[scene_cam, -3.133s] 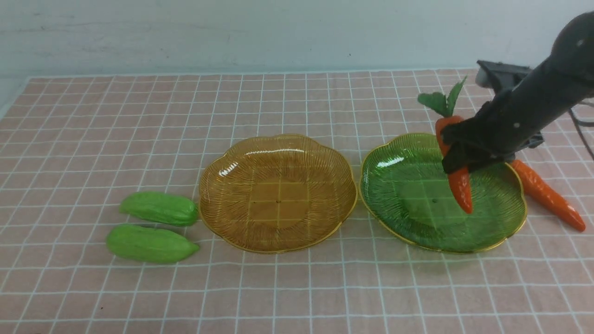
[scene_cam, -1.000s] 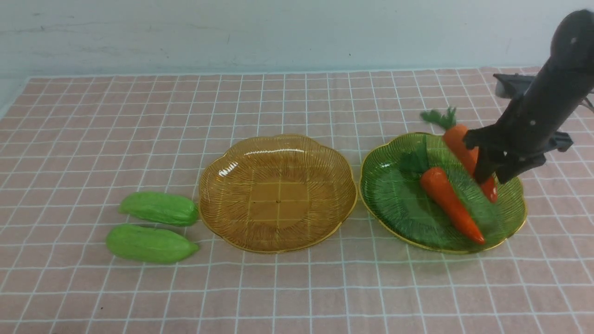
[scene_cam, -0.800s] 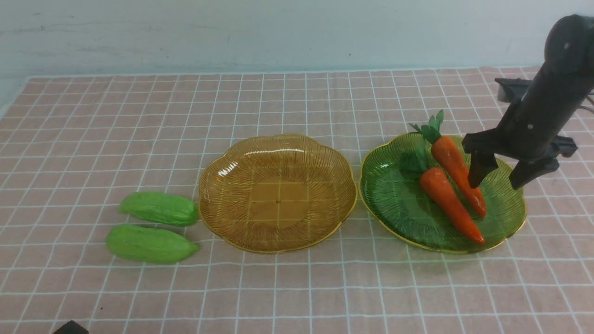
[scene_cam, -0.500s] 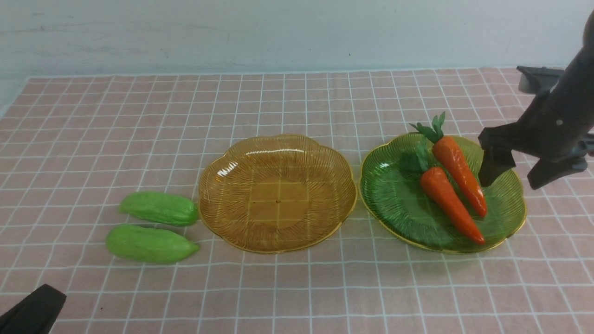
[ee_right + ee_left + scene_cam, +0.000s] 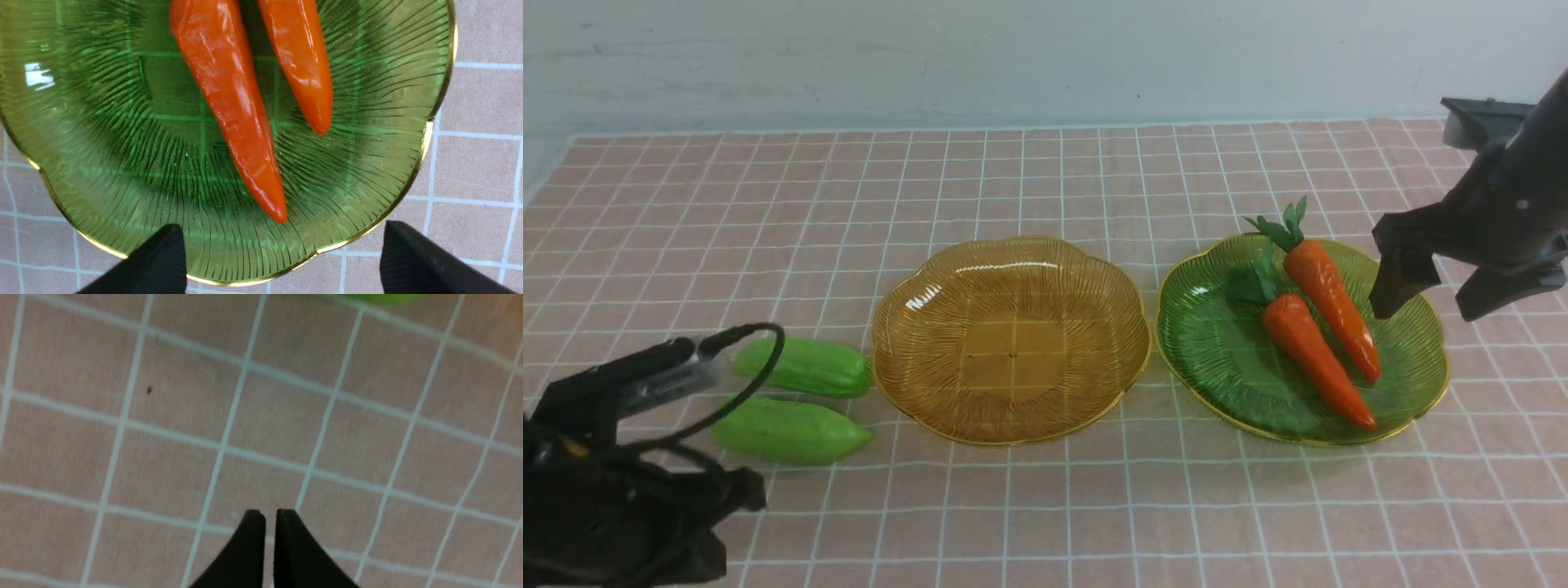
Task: Put different types of vegetables on the plate.
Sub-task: 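Put the green cucumber next to the left plate into that plate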
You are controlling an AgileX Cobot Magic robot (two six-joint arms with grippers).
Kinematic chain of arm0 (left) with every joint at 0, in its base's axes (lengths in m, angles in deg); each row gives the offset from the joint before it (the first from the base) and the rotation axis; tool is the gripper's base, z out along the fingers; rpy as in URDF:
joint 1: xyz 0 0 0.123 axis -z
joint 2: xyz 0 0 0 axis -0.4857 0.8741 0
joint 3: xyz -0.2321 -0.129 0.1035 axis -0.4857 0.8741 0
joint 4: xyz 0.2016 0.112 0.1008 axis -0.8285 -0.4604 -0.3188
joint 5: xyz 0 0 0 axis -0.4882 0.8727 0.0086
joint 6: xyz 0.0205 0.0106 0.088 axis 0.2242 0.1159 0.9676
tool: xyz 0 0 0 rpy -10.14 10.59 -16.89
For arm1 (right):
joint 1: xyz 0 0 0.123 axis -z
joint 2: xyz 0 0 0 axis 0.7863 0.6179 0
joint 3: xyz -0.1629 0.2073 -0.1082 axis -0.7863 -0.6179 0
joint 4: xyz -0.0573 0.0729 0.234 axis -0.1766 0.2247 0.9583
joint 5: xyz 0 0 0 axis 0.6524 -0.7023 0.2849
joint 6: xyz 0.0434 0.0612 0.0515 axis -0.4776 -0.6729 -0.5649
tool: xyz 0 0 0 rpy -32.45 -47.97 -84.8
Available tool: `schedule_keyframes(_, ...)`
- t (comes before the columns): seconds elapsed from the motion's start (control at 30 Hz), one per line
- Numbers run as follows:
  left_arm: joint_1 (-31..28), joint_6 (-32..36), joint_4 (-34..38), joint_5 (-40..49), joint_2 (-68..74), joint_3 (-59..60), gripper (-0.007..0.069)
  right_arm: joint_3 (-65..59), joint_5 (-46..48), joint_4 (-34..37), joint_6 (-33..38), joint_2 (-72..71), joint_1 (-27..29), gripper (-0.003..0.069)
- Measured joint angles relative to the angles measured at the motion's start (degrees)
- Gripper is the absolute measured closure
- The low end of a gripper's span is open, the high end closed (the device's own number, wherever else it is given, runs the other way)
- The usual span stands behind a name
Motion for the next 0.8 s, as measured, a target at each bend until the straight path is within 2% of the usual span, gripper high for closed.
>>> schedule_keyframes(0.2,0.0,-5.6,-0.1,-2.6,5.3,-6.1,0.0449,0.0,0.0,0.9,0.0,0.0,0.0,0.0079)
schedule_keyframes(0.53,0.0,-18.9,0.1,-13.5,9.7,-6.3,0.0109,0.0,0.0,1.8,0.0,0.0,0.0,0.0079)
schedule_keyframes(0.67,0.0,-23.4,0.9,-18.1,12.1,-6.3,0.0027,0.0,0.0,1.9,0.0,0.0,0.0,0.0079)
schedule_keyframes(0.8,0.0,-27.1,1.4,-20.9,16.2,-6.4,0.0007,0.0,0.0,3.2,0.0,0.0,0.0,0.0079)
